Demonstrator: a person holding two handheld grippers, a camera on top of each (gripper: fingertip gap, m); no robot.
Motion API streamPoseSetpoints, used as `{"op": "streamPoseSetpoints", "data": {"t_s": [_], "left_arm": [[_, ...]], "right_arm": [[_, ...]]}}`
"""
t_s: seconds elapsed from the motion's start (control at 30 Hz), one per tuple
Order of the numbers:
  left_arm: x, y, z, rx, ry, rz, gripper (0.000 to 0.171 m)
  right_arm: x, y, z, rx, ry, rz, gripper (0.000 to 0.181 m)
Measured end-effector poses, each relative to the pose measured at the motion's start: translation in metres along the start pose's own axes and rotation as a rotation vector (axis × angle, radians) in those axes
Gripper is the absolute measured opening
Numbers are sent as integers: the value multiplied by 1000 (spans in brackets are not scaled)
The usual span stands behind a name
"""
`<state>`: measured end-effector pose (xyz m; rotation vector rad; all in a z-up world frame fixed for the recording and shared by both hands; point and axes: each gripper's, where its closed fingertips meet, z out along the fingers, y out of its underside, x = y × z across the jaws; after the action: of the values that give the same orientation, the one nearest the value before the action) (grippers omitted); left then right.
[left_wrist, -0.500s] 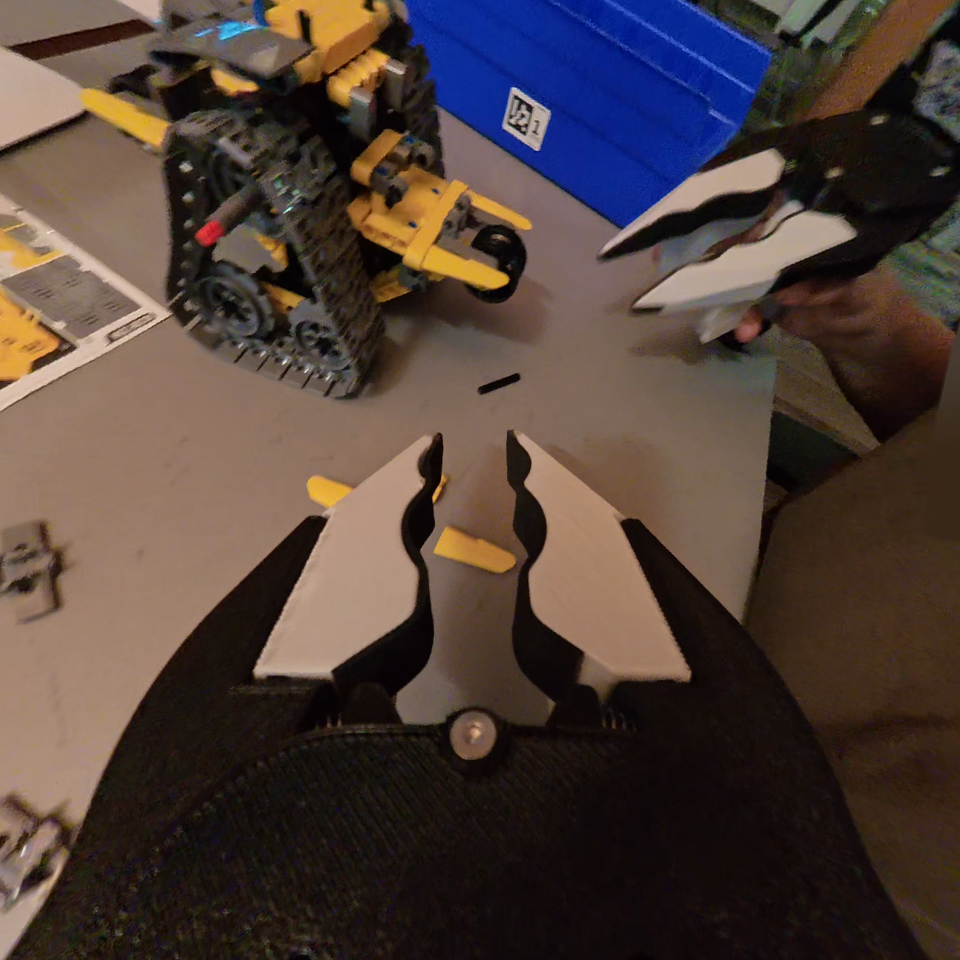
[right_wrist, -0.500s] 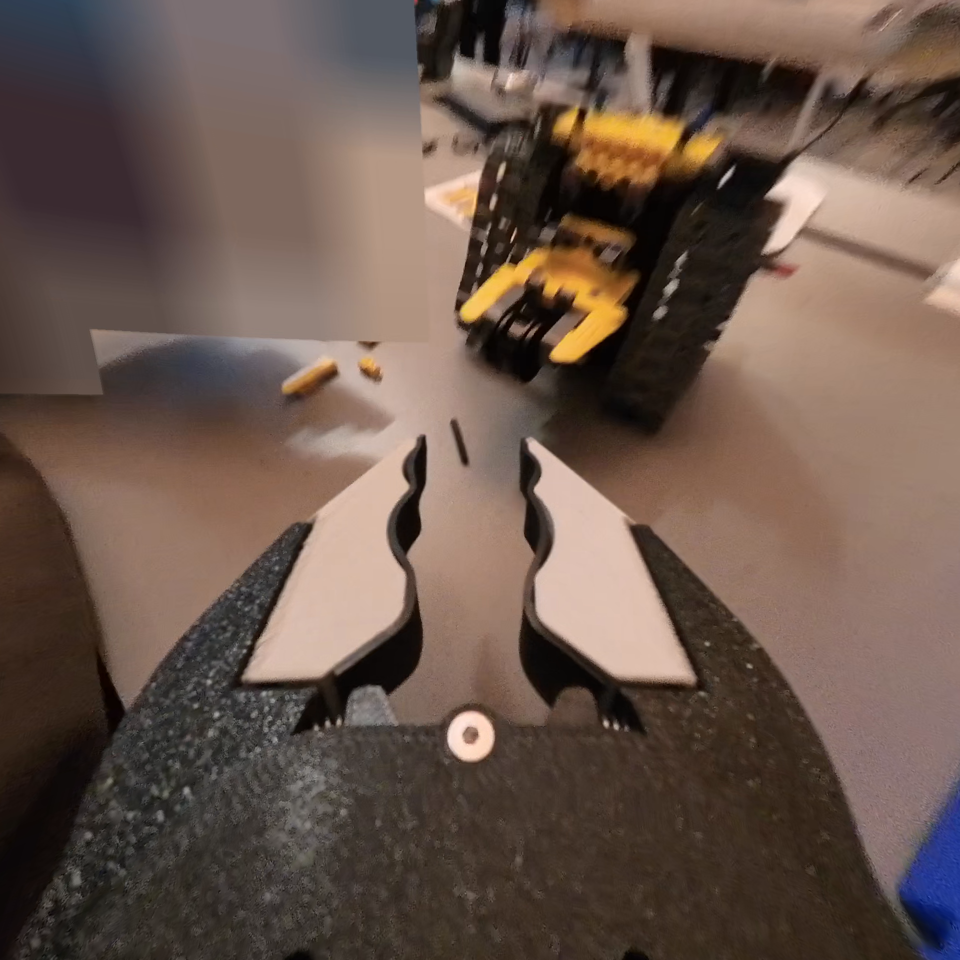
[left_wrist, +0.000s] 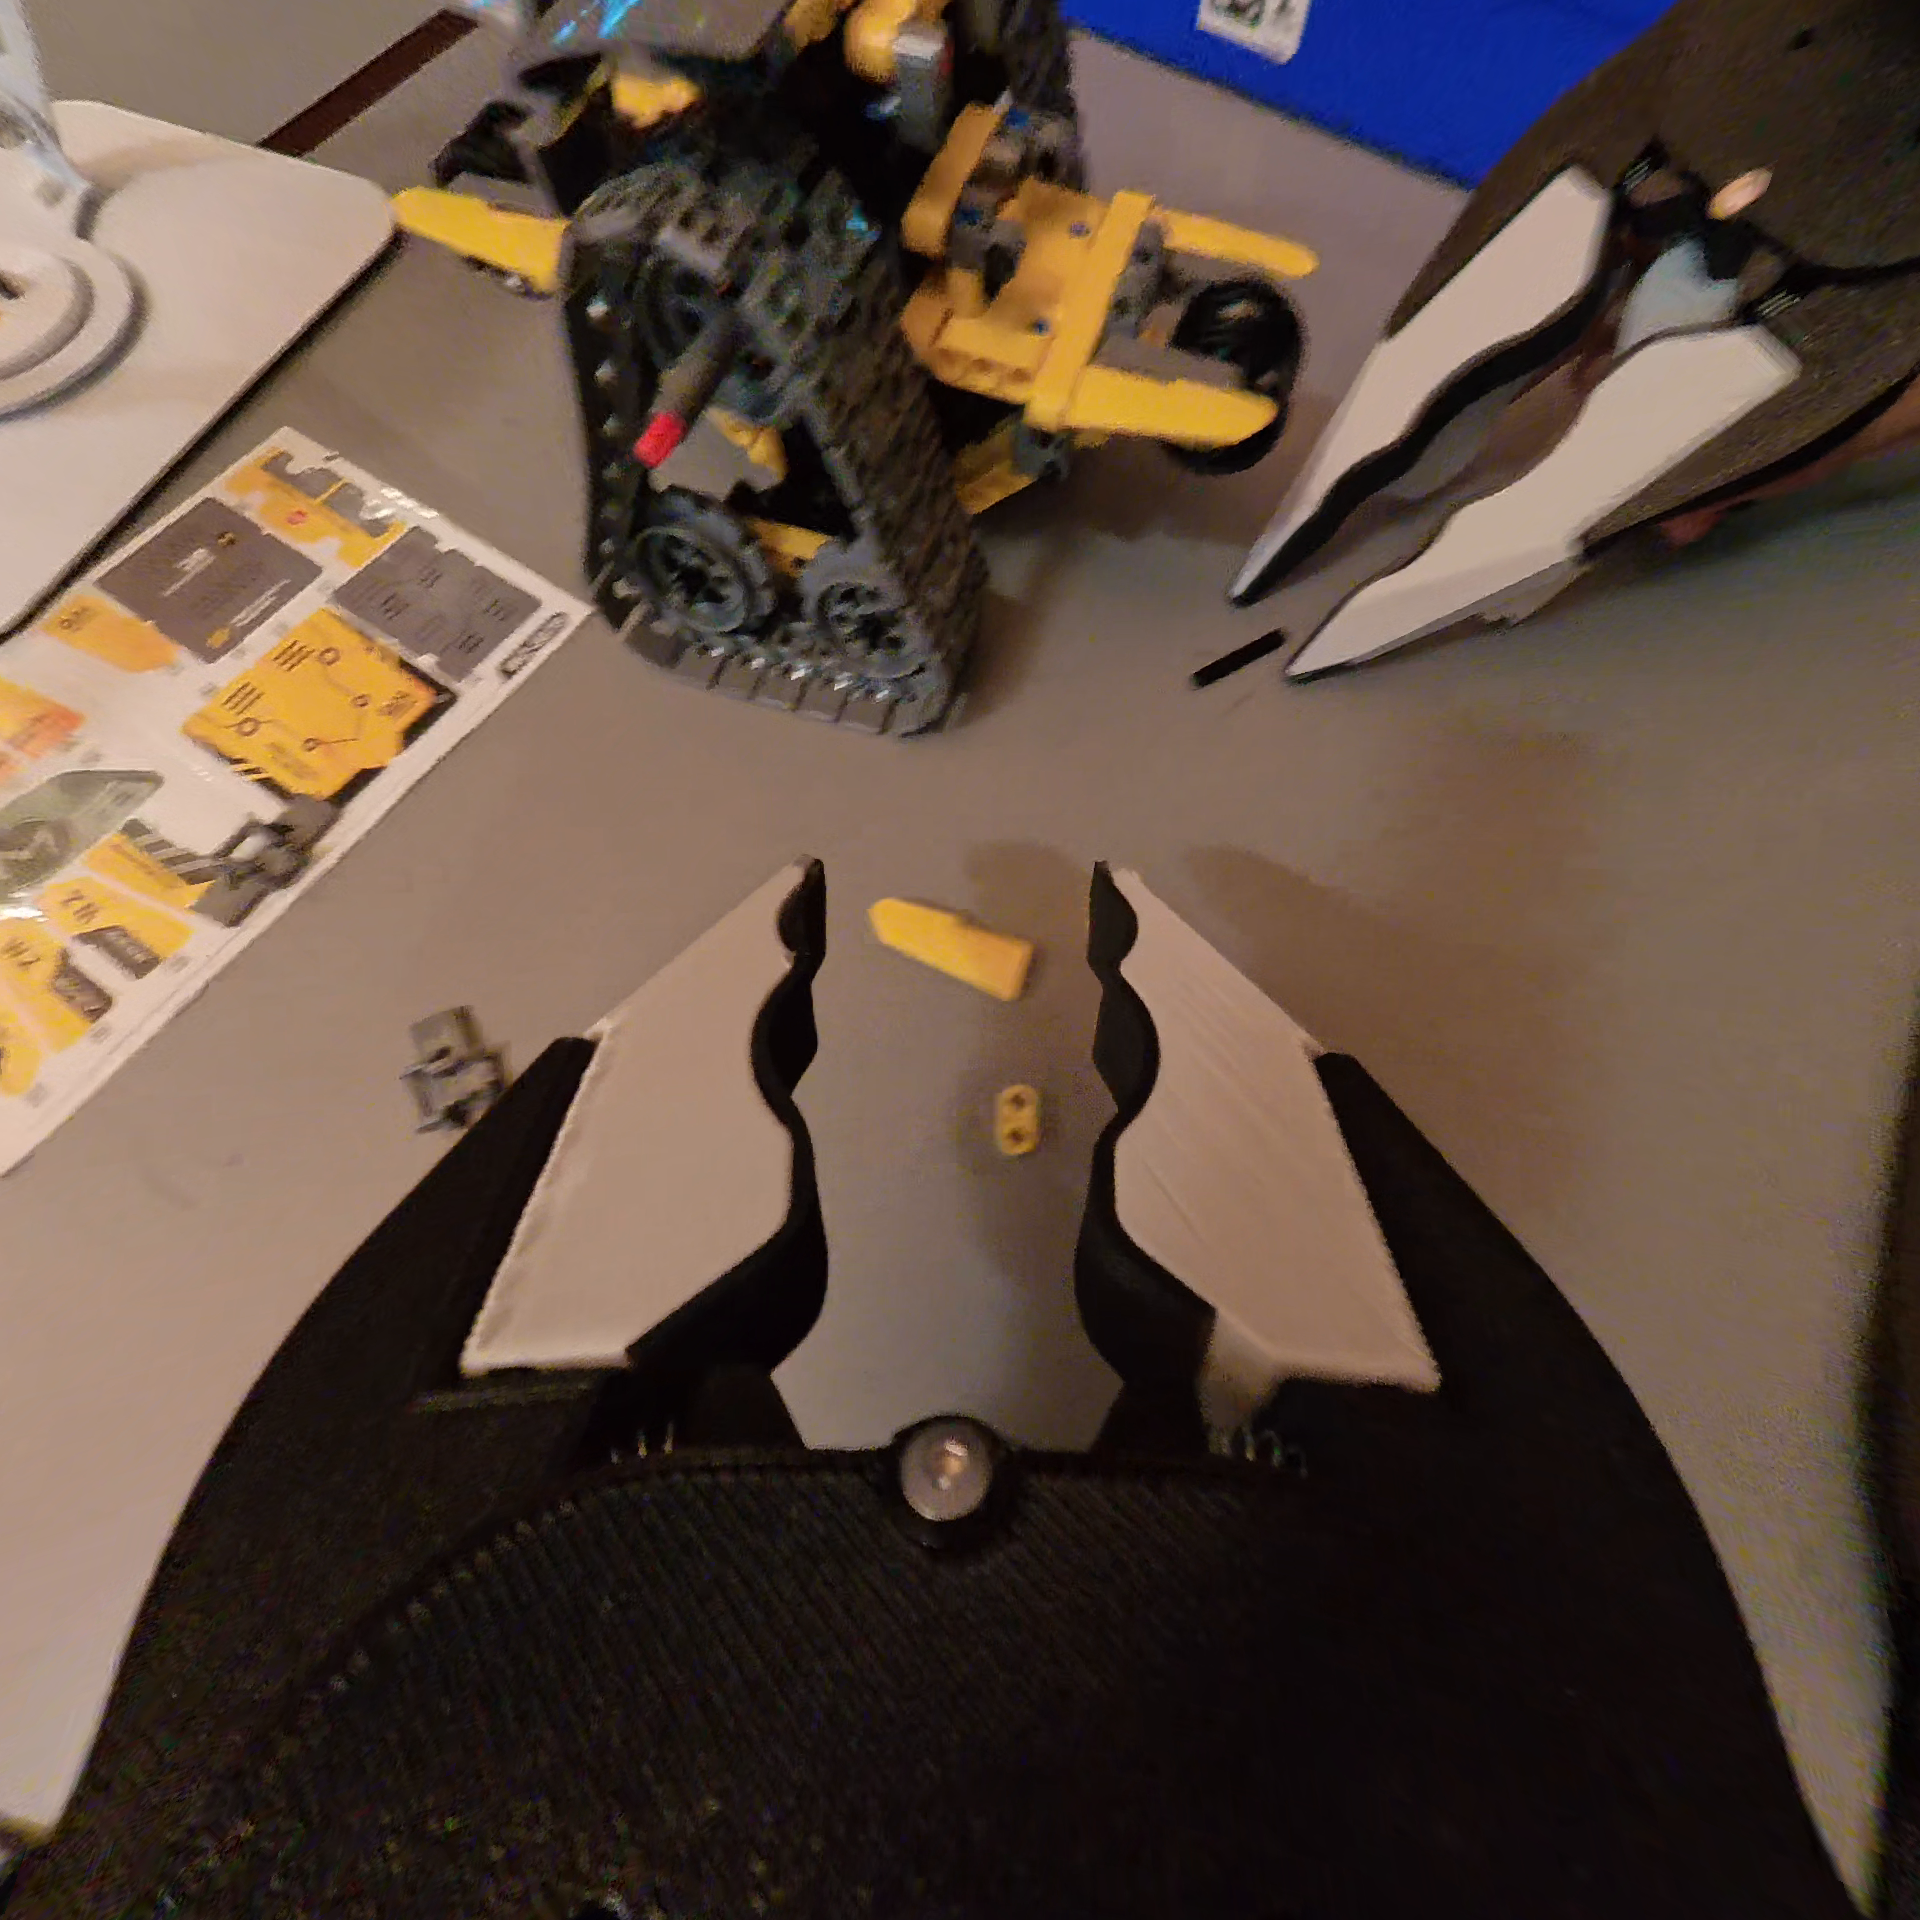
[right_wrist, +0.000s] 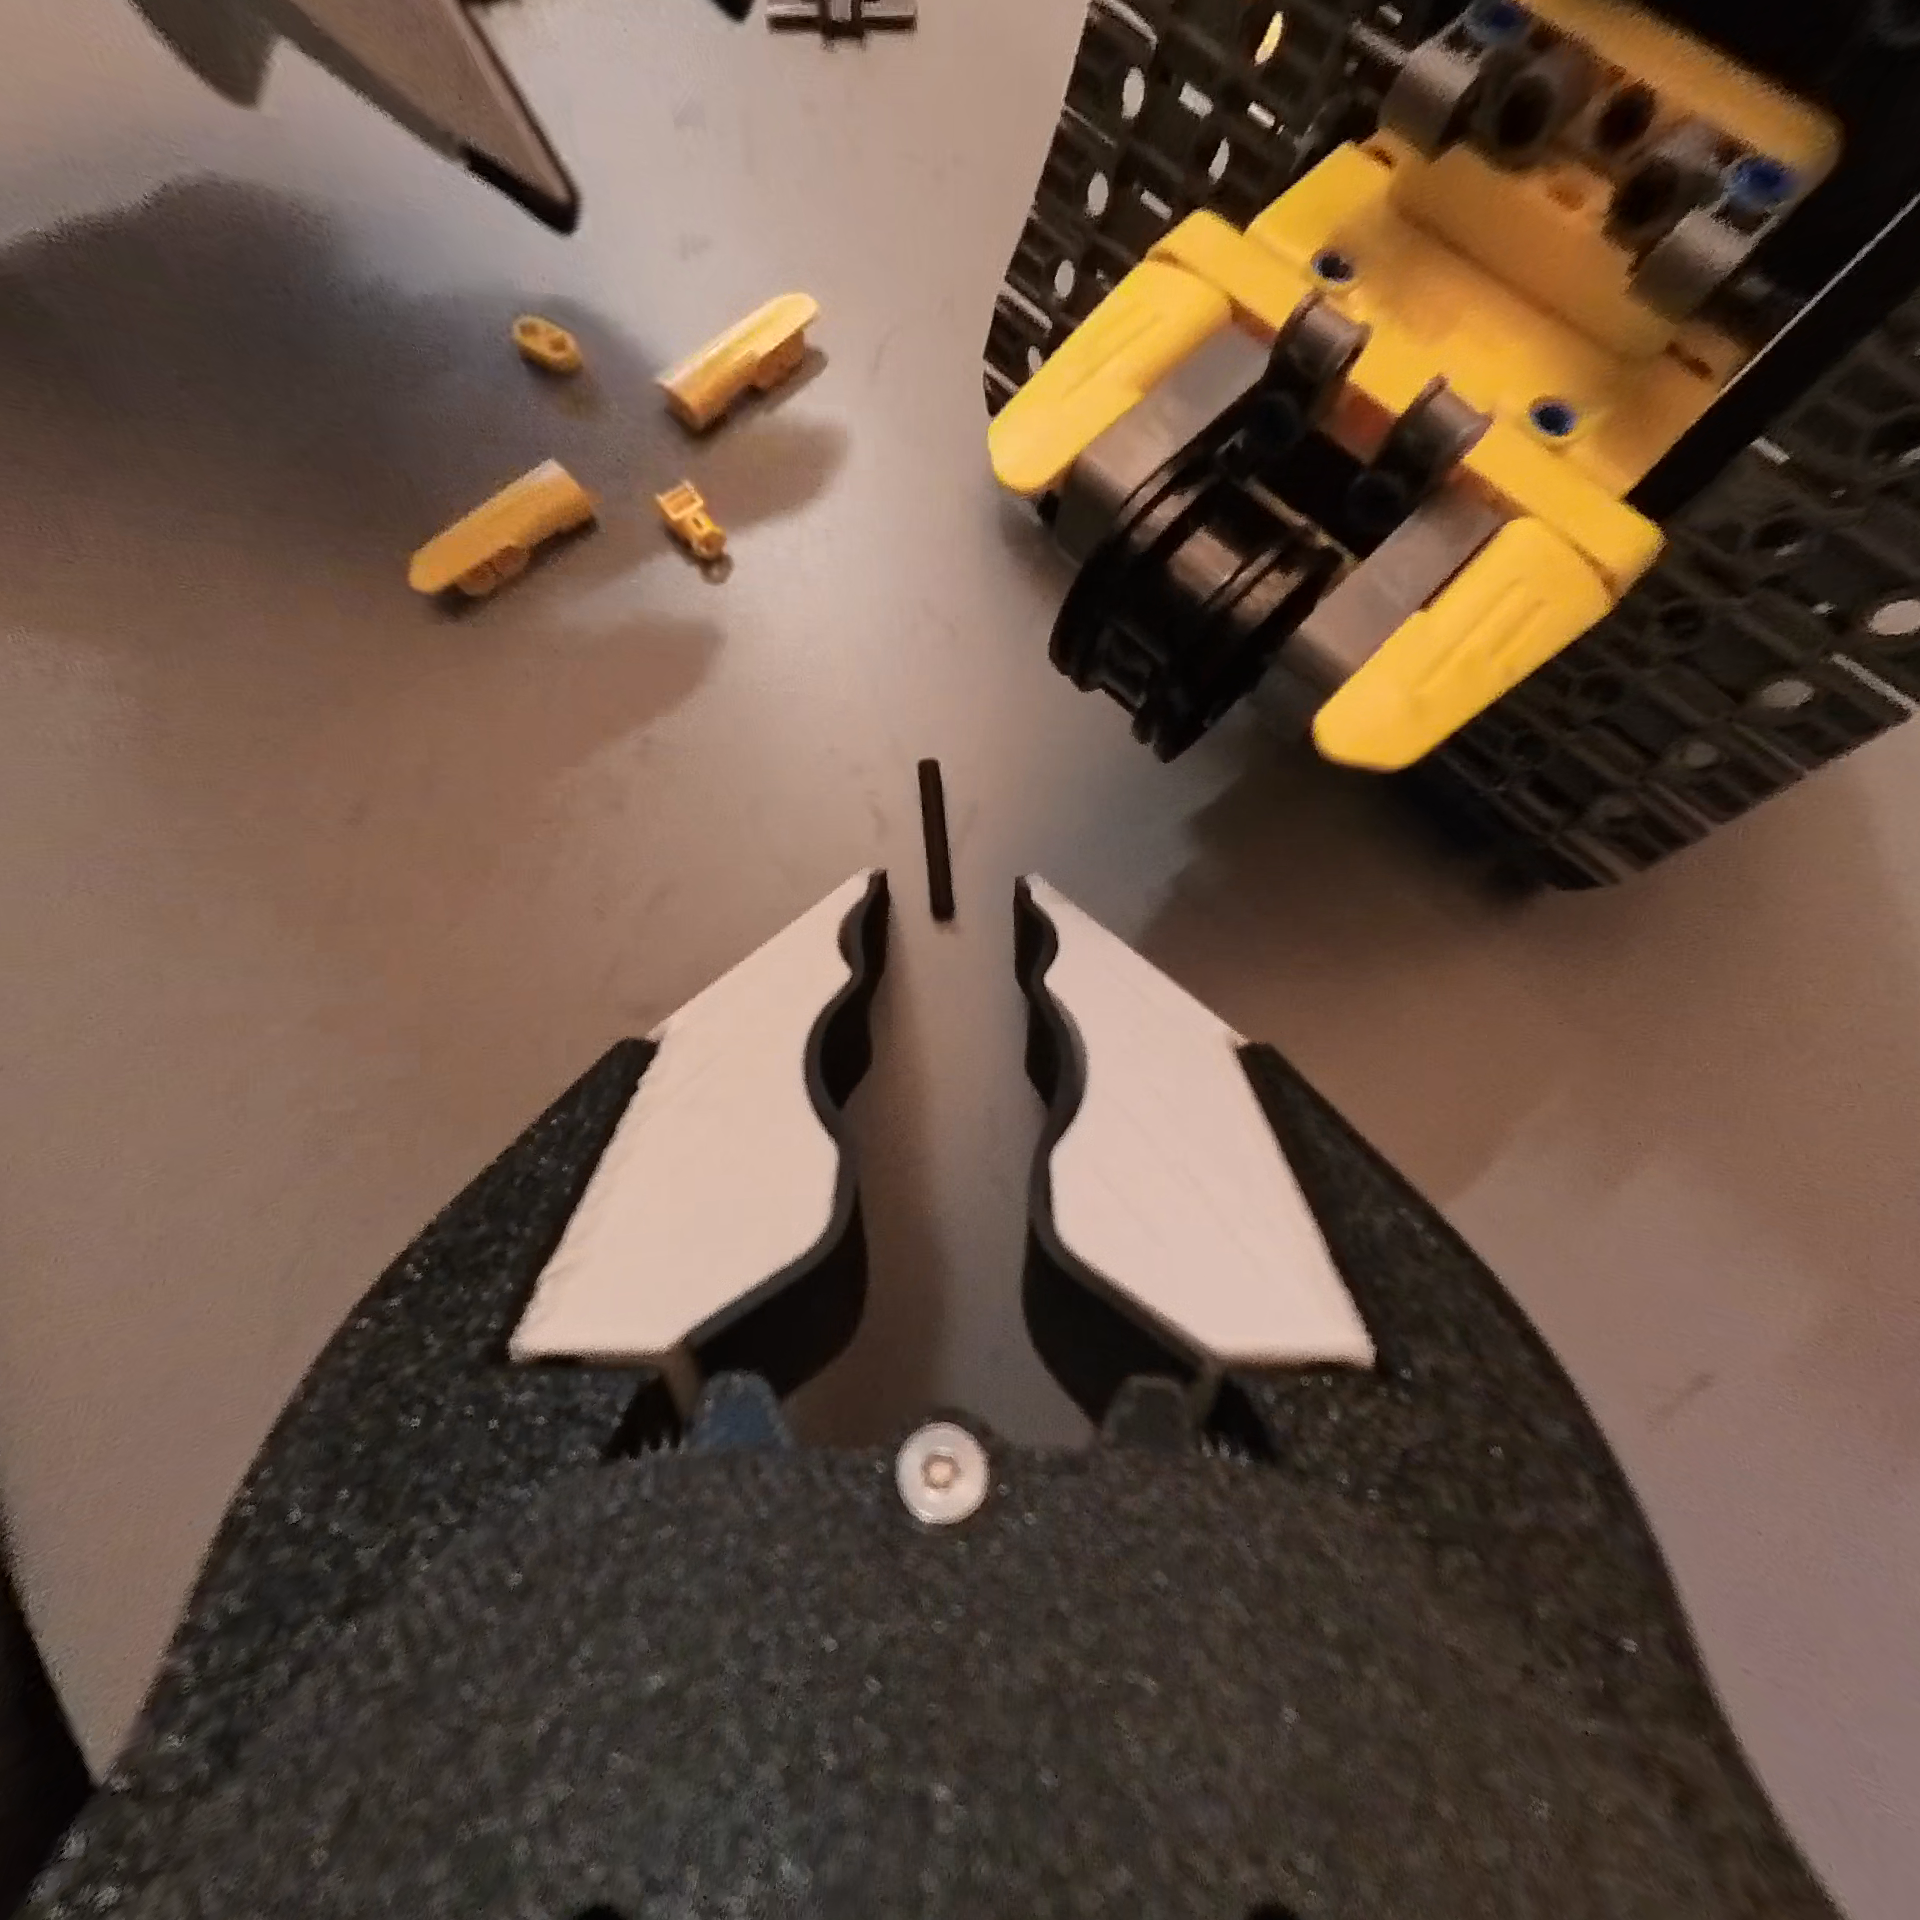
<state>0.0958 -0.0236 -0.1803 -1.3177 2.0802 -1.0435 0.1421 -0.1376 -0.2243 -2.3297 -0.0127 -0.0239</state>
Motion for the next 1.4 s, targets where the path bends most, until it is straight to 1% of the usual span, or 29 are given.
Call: {"op": "streamPoseSetpoints", "data": {"t_s": [0.07, 0.13, 0.17, 0.2, 0.27, 0.33, 0.4, 0.47, 0.5, 0.53, 0.57, 0.63, 0.7, 0.73, 0.77, 0.8, 0.87, 0.93, 1.03, 1.07, 1.1, 1.13, 1.3, 1.4], "left_arm": [[-31, 13, 3, -38, -94, 22, 46], [-48, 19, 5, -51, -120, 8, 43], [-49, 16, 6, -36, -104, -10, 43], [-46, 10, 5, -9, -81, -25, 44], [-36, 0, 5, 40, -36, -32, 44], [-22, -4, 8, 60, 10, -30, 44], [2, -9, 11, 84, 108, -66, 44], [33, -17, 12, 122, 250, -148, 40], [46, -21, 13, 135, 307, -209, 33], [57, -24, 14, 142, 362, -278, 29], [69, -28, 13, 153, 436, -339, 29], [81, -40, 9, 209, 550, -460, 28], [83, -52, 0, 295, 640, -555, 23], [81, -56, -3, 324, 664, -587, 19], [80, -57, -4, 332, 677, -602, 10], [81, -55, -4, 324, 679, -600, 8], [85, -56, -7, 326, 700, -589, 10], [90, -60, -12, 343, 738, -592, 17], [94, -57, -11, 325, 736, -579, 17], [94, -57, -10, 326, 737, -580, 14], [94, -58, -12, 340, 741, -581, 4], [94, -59, -13, 348, 743, -583, 1], [93, -62, -16, 383, 760, -626, 1], [90, -69, -22, 446, 824, -710, 1]], "right_arm": [[1, -1, 1, -2, 3, -4, 23], [0, -1, 2, -2, 2, -12, 19], [0, -1, 2, -2, 11, -21, 7], [1, -1, 2, -2, 36, -39, 3], [2, -2, 2, -2, 79, -88, 3], [0, -4, 1, 12, 107, -137, 3], [-6, -19, -6, 105, 116, -178, 3], [-19, -36, -15, 222, 78, -191, 3], [-25, -44, -19, 271, 65, -194, 3], [-30, -50, -23, 310, 57, -203, 3], [-34, -55, -26, 341, 59, -222, 3], [-40, -63, -33, 387, 77, -276, 3], [-47, -68, -37, 414, 87, -322, 3], [-52, -71, -39, 427, 84, -338, 3], [-55, -73, -42, 441, 83, -351, 3], [-57, -76, -45, 455, 87, -363, 3], [-60, -78, -49, 464, 96, -382, 3], [-60, -81, -51, 474, 106, -388, 3], [-60, -83, -53, 491, 111, -385, 3], [-61, -84, -53, 497, 109, -384, 3], [-61, -84, -52, 498, 107, -380, 3], [-60, -83, -51, 497, 108, -378, 3], [-61, -87, -54, 550, 91, -353, 4], [-62, -93, -61, 618, 91, -352, 20]]}}
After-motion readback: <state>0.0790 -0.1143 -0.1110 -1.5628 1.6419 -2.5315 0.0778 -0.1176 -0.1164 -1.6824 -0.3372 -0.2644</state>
